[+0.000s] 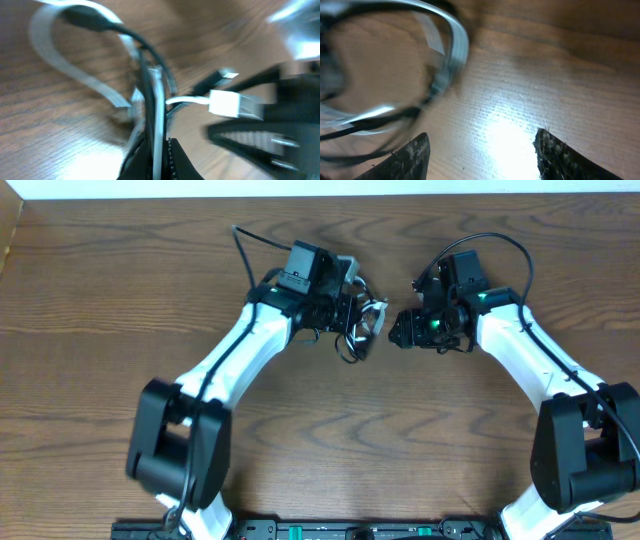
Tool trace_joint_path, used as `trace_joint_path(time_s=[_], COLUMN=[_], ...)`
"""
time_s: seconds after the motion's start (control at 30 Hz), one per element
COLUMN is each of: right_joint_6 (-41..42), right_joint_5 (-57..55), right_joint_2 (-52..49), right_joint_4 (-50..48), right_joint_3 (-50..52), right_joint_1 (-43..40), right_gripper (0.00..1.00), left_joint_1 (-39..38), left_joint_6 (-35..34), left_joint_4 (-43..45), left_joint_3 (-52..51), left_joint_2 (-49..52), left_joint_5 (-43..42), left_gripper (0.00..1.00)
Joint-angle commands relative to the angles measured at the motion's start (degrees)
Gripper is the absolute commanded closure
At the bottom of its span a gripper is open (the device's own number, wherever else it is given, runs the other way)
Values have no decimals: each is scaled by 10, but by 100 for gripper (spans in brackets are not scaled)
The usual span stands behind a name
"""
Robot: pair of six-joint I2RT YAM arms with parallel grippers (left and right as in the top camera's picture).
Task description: Untangle cables
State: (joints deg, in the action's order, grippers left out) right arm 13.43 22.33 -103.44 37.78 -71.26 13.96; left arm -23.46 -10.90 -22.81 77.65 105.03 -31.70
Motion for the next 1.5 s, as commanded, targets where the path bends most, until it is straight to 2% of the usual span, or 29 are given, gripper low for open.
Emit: trace_joint_path(time_s=[0.0, 0.1, 0.2, 0.43, 0.53, 0.57, 0.6, 0.63, 0.77, 0.87, 0.97, 1.0, 1.03, 1.17, 1.37, 1.47], right_joint_6=[27, 64, 65, 76, 96, 106, 122, 130, 133, 133, 120, 111, 87, 45, 31, 50], right_joint_5=[1, 11, 56, 90, 74, 63, 50, 54, 122, 181, 200, 194, 152, 29, -128, -215], right_joint_2=[-26, -33, -33, -33, -35, -35, -35, -35, -33, -29, -27, -27, -27, -28, -28, -27], right_joint_4=[-14, -43, -70, -124, -154, -154, -151, -153, -191, -202, -173, -160, -110, -24, 73, 108], right_joint_3=[1, 1, 1, 1, 1, 1, 1, 1, 1, 1, 1, 1, 1, 1, 1, 1], right_joint_1=[10, 11, 11, 11, 27, 30, 31, 31, 18, -14, -61, -70, -93, -132, -158, -164], right_gripper=[39, 44, 44, 39, 40, 42, 50, 53, 52, 49, 46, 46, 48, 48, 51, 53], left_joint_1=[0, 0, 9, 47, 48, 48, 48, 48, 52, 62, 77, 81, 88, 110, 153, 169], left_joint_6=[-53, -82, -125, -306, -347, -368, -404, -442, -504, -510, -574, -592, -621, -644, -650, -642], left_joint_4=[8, 18, 30, 195, 258, 281, 318, 365, 470, 480, 493, 508, 559, 664, 653, 649], left_joint_3=[11, 11, 11, 11, 11, 11, 11, 11, 11, 11, 11, 11, 11, 11, 11, 10], left_joint_2=[-28, -36, -38, -38, -38, -38, -38, -38, -38, -38, -38, -38, -38, -38, -38, -38], left_joint_5=[-61, -100, -136, -304, -325, -329, -335, -341, -356, -347, -324, -319, -311, -281, -283, -296], left_gripper=[92, 93, 93, 92, 93, 92, 92, 93, 93, 93, 92, 93, 93, 93, 93, 93])
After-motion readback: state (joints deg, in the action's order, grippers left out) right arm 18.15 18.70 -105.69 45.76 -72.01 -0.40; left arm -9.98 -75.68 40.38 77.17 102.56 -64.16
